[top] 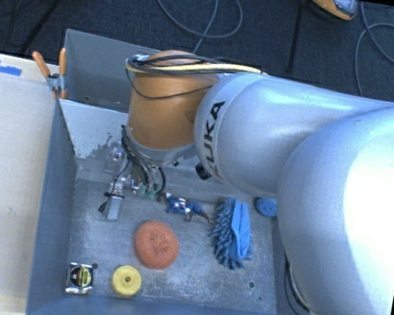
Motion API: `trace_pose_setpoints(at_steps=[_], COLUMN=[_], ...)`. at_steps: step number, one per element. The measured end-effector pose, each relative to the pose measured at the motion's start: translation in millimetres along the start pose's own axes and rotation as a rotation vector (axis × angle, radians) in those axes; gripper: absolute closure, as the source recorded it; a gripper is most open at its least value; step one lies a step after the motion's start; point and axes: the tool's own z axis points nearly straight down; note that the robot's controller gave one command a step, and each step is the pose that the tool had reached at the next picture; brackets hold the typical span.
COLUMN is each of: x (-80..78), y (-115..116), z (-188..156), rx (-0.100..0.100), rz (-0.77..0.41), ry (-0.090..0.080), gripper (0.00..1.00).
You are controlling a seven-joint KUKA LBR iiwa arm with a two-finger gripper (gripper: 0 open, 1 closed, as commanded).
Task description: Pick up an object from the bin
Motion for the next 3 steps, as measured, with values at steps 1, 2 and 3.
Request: trace_pose_setpoints(at_steps=[1,2,3], x=[-1.6,27.8,44.1], y=[-1,-38,-74], z=[-5,32,38], rx=[-0.001,-0.007,0.0], rz=[0.004,0.183,0.212], ry=[-0.007,-0.015,-0.003], gripper=[0.0,0.0,0.0])
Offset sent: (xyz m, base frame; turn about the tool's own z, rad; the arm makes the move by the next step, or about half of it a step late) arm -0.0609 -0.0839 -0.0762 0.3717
